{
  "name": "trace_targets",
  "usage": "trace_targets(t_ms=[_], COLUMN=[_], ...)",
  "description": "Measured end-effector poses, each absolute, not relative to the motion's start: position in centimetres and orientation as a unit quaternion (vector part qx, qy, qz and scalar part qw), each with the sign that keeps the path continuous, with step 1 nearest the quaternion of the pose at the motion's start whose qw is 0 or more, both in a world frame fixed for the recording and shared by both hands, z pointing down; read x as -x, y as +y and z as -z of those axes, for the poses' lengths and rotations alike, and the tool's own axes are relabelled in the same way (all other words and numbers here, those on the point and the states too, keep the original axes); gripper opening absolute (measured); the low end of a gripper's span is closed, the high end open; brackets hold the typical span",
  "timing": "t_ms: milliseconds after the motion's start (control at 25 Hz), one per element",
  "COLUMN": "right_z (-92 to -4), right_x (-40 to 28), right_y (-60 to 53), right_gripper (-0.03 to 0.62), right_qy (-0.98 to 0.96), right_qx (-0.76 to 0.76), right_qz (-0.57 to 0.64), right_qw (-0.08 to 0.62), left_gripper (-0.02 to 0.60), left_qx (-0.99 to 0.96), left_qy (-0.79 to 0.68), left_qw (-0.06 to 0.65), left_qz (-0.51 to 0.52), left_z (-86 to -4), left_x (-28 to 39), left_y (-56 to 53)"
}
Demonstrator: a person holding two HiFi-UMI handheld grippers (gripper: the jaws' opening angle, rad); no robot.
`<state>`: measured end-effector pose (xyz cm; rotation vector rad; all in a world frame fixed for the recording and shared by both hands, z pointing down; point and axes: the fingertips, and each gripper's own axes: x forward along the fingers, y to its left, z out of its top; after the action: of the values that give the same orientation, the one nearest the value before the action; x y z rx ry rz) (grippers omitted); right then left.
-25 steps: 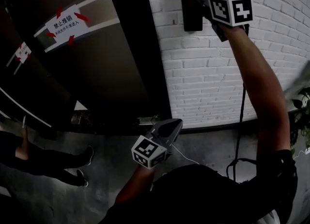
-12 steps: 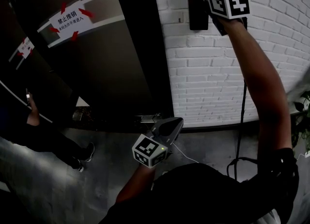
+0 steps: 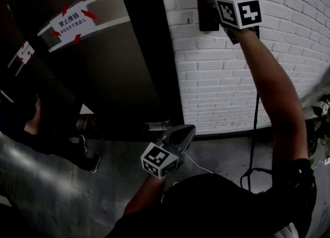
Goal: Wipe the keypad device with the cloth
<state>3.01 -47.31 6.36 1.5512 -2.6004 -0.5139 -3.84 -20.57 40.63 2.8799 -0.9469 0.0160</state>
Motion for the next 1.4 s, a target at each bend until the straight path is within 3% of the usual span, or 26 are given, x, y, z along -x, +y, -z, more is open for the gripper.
trace_targets(t_ms=[1400], right_z=[-18.3], right_x=[-3.6], right_y=[-47.5], right_gripper=[0.046], right_qy=[-0.863], right_qx=[-0.489], right_qz=[0.096], right_qw=[0.077], left_gripper=[0.017], left_qx=[-0.954], left_qy=[-0.294], left_qw=[0.063], left_qz=[-0.02], left_z=[-41.1], left_x=[3.0], left_y=[-19.6])
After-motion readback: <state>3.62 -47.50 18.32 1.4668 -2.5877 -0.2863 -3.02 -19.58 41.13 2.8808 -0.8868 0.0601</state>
